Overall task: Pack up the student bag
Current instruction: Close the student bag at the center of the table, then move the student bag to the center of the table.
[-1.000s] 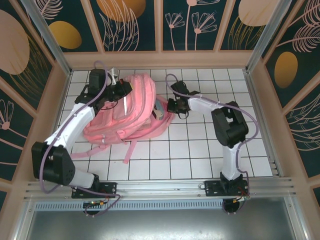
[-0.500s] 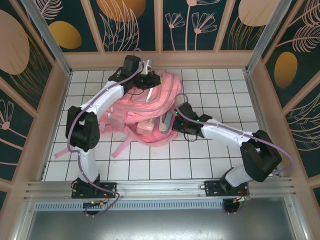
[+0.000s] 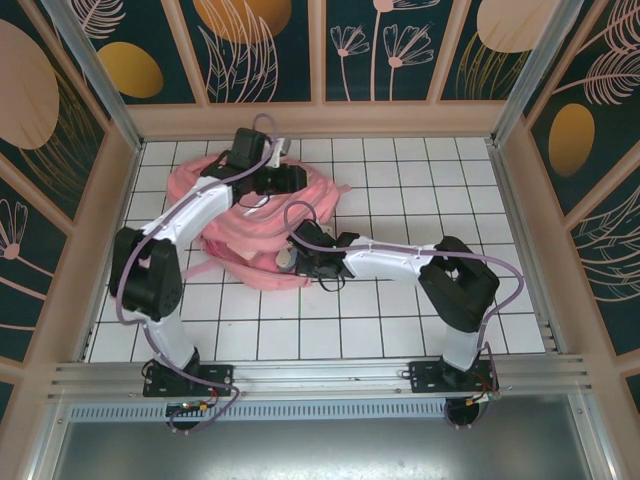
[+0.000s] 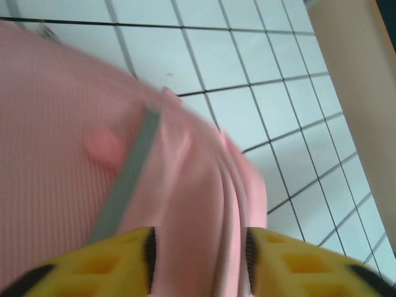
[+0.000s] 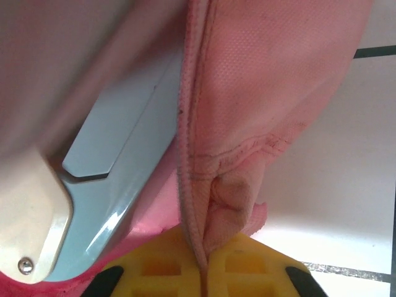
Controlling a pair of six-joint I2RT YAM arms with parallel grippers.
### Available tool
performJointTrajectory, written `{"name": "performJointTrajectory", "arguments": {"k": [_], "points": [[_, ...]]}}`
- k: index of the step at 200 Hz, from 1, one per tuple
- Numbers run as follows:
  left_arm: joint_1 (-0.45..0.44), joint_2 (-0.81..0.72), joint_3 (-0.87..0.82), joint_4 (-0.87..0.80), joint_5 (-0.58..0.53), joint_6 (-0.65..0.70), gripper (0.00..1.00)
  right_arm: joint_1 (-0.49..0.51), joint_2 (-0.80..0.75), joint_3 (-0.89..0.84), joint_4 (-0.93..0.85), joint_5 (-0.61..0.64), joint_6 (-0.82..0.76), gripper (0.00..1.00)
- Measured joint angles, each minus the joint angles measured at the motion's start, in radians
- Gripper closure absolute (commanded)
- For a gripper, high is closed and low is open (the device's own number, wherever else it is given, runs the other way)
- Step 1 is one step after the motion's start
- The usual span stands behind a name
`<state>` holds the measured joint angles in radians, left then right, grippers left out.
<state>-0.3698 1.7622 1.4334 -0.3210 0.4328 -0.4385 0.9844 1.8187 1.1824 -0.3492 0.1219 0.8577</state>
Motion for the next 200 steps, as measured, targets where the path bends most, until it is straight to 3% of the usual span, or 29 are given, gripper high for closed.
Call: {"name": "performJointTrajectory", "arguments": {"k": [29,56,83,116,136,169,200], "points": [[0.082,-0.162,-0.140,0.022,-0.050,-0.012,0.44,-0.004,-0.011,0.000,-0.029,-0.017,-0.031,0.52],[0.126,-0.319,-0.219,0.033,-0.133,-0.037,0.41,-0.029,-0.063,0.000,-0.071,-0.016,-0.064,0.47],[0.128,-0.459,-0.297,0.029,-0.259,-0.072,0.33,-0.111,-0.141,0.000,-0.082,-0.019,-0.119,0.38],[0.148,-0.574,-0.428,0.005,-0.448,-0.132,0.35,-0.242,-0.146,0.059,-0.082,-0.071,-0.231,0.28],[0.168,-0.583,-0.512,-0.016,-0.531,-0.174,0.40,-0.303,-0.047,0.218,-0.088,-0.143,-0.298,0.28],[0.181,-0.557,-0.619,-0.062,-0.602,-0.243,0.48,-0.350,0.247,0.591,-0.085,-0.261,-0.381,0.28],[0.181,-0.535,-0.650,-0.059,-0.625,-0.282,0.52,-0.348,0.472,0.822,-0.126,-0.349,-0.422,0.41]]}}
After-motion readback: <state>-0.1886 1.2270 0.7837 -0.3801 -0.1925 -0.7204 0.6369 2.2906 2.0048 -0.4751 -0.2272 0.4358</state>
